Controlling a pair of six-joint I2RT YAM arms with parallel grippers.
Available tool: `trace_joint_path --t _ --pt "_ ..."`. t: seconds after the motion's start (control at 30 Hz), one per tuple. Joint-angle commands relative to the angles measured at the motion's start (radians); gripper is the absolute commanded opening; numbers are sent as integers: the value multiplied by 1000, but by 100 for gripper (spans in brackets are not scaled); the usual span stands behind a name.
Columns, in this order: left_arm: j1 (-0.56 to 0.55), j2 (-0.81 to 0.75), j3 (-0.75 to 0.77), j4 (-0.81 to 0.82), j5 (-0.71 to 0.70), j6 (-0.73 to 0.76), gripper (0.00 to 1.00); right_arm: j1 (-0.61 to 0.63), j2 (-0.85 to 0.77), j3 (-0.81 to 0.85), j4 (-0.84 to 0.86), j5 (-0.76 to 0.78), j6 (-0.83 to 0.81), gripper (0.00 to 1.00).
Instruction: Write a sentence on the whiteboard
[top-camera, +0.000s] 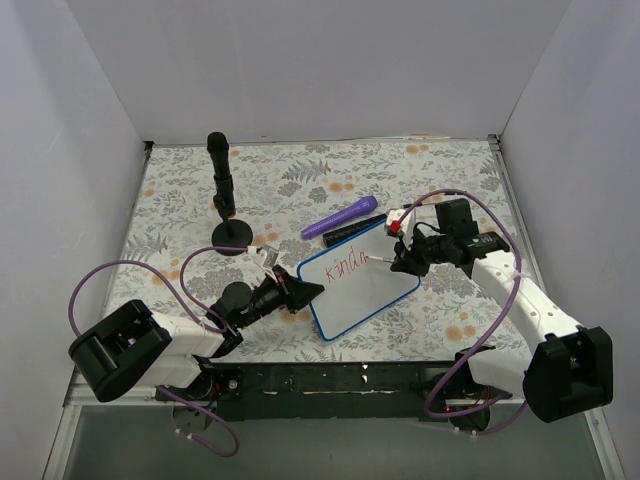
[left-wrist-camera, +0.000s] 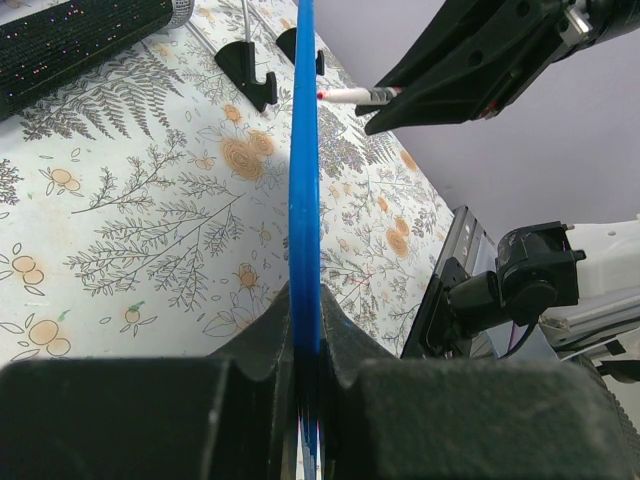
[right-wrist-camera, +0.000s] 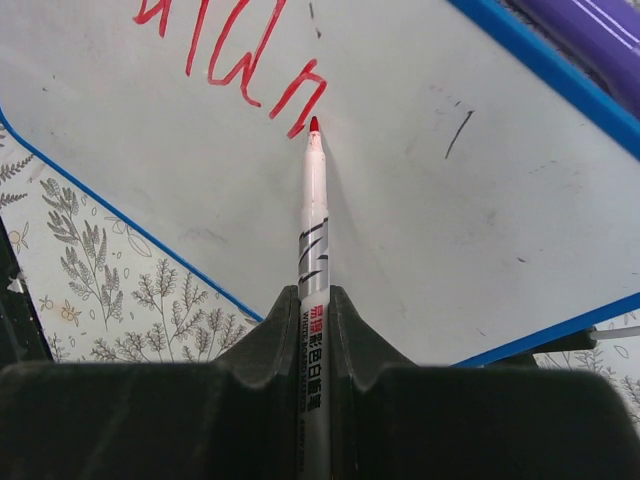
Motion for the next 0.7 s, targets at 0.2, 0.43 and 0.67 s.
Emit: trace_joint_path --t 0.2,0.43,0.67 --pt "-3 -11 -1 57 23 19 0 -11 14 57 37 3 24 1" --pt "-3 -19 -5 53 21 21 0 -18 13 46 41 26 28 1" --pt "-3 -17 -5 54 23 21 0 -51 -4 40 71 55 54 1"
